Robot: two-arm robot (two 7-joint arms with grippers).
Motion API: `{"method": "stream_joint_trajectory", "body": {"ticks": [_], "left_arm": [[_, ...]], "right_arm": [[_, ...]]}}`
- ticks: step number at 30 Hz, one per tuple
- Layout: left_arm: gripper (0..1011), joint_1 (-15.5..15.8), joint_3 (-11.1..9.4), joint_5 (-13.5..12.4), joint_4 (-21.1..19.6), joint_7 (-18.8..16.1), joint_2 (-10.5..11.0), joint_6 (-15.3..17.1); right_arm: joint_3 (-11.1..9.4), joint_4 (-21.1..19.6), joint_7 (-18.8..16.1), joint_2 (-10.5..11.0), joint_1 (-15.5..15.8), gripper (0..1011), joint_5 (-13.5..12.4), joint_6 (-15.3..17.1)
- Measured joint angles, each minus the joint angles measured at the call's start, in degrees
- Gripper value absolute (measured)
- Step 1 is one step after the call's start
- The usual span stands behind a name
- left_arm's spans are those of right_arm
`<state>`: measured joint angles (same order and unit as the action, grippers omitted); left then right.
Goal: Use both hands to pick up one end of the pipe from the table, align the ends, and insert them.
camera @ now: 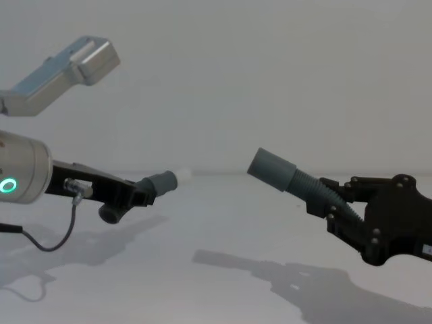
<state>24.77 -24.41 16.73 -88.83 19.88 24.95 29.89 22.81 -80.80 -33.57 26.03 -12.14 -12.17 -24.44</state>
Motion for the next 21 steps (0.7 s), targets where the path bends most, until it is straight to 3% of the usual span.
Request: {"method": "stream_joint_trajectory", "body": {"ticks": [10, 21], "left_arm": [[295, 0.69, -1.02, 1.26, -1.74, 8.21, 4.26, -4.84], [295, 1.21, -1.17, 3.58, -3.71, 17.73, 10.39, -9.53]], "right_arm": [[0.00, 0.00, 0.02, 0.03, 0.01, 227, 0.05, -0.08], [0.00, 0.01, 0.02, 0.02, 0.00, 226, 0.09, -0.11]]}}
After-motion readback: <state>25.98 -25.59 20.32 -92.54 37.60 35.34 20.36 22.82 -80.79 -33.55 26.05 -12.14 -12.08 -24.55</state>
